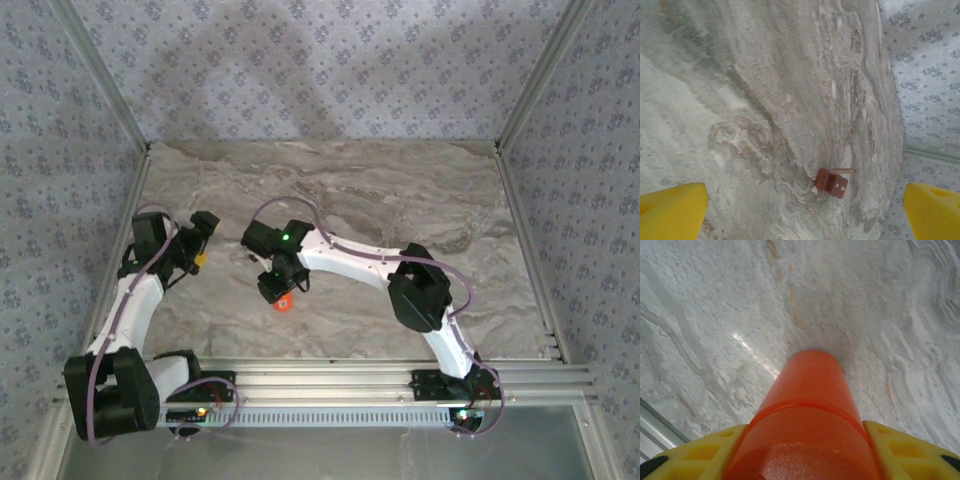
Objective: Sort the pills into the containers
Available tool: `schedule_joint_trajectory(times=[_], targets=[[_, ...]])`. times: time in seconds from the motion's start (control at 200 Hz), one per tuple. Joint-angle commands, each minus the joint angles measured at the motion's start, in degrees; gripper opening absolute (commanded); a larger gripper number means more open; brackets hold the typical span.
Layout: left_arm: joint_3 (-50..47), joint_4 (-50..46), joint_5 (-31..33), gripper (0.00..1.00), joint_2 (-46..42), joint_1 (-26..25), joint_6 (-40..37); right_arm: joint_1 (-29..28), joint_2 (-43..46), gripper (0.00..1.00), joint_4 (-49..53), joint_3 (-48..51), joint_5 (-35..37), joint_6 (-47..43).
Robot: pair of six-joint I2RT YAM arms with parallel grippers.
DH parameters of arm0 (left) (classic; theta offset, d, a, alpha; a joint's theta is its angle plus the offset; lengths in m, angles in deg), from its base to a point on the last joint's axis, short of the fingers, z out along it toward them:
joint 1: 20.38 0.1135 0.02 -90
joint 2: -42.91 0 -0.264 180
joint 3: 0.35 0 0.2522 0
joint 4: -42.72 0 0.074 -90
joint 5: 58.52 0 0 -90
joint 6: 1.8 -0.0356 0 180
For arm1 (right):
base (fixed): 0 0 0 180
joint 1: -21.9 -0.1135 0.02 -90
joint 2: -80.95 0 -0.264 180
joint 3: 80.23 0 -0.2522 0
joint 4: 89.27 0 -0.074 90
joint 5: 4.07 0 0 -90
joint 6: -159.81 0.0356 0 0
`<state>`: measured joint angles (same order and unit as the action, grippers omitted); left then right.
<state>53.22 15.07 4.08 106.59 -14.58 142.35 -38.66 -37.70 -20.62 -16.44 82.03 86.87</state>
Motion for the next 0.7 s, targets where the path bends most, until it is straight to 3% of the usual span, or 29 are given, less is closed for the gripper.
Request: schedule_joint_trajectory(times=[0.0,0.13,0.23,0.43,0.57,0.694], targets=[[8.13,-2.81,1.34,1.00,3.27,-5.35,-9.90,3.80,7.53,0.37,-0.06,3.22,-0.74,0.78],[16.74,-5.84,7.69,1.00,9.66,-15.00,-23.09,10.53,15.99,0.36,-1.28,6.80,-2.67,0.81],[22.74,-6.45,8.69,1.00,16.09,-19.35,-31.80,17.65,21.39,0.36,-1.78,7.93,-5.84,0.28],[25.75,3.27,2.31,0.99,23.24,-24.39,-49.99,31.46,24.61,0.36,-0.34,4.30,-14.46,-1.10],[24.90,10.10,-3.12,0.98,25.42,-27.80,-59.36,36.73,23.75,0.36,1.62,-0.28,-19.99,-2.72],[22.47,17.37,-4.07,0.99,25.37,-31.64,-65.68,39.47,23.50,0.36,1.23,-1.64,-26.05,-2.91]])
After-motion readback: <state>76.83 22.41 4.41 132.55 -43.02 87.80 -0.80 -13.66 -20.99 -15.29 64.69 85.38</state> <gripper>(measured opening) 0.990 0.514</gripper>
